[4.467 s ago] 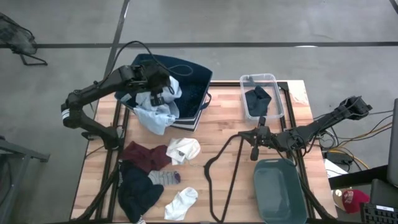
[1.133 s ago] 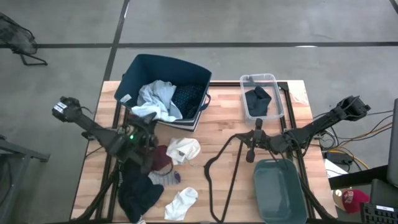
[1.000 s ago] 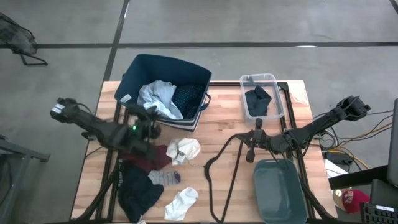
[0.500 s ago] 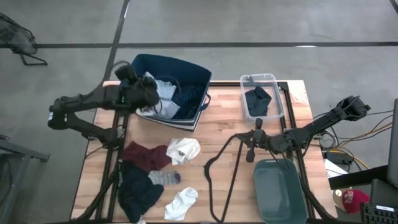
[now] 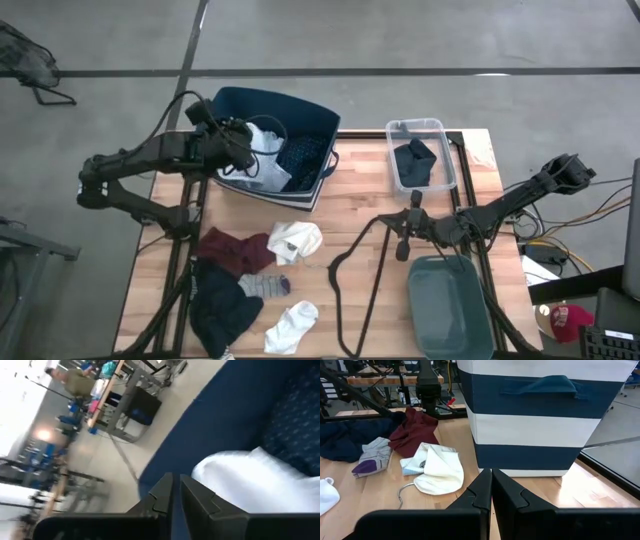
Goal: Pick & Place Cloths
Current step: Put the black boxer into the transparent bin
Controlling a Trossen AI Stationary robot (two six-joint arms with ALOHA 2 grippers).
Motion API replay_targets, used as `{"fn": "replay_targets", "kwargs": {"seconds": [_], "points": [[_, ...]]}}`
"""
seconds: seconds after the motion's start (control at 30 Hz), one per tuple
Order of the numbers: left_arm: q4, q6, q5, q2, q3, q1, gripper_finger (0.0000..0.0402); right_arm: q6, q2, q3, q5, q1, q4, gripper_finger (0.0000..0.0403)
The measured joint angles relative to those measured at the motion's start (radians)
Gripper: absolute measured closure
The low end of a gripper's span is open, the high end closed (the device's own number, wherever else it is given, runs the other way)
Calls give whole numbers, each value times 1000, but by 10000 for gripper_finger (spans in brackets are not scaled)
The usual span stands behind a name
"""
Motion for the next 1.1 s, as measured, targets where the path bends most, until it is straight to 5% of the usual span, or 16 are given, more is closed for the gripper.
{"fn": "replay_targets", "kwargs": {"seconds": [0.07,0.43,0.83,1.1], "points": [[9,23,-20,1,-2,22,363,0,0,0,0,0,2,394],[-35,-58,324,-14,-2,-26,359,-3,0,0,0,0,8,394],[-119,-351,504,-76,-139,-481,355,4,13,0,0,0,12,394],[-60,-528,649,-68,-313,-810,297,1,15,0,0,0,13,394]]}}
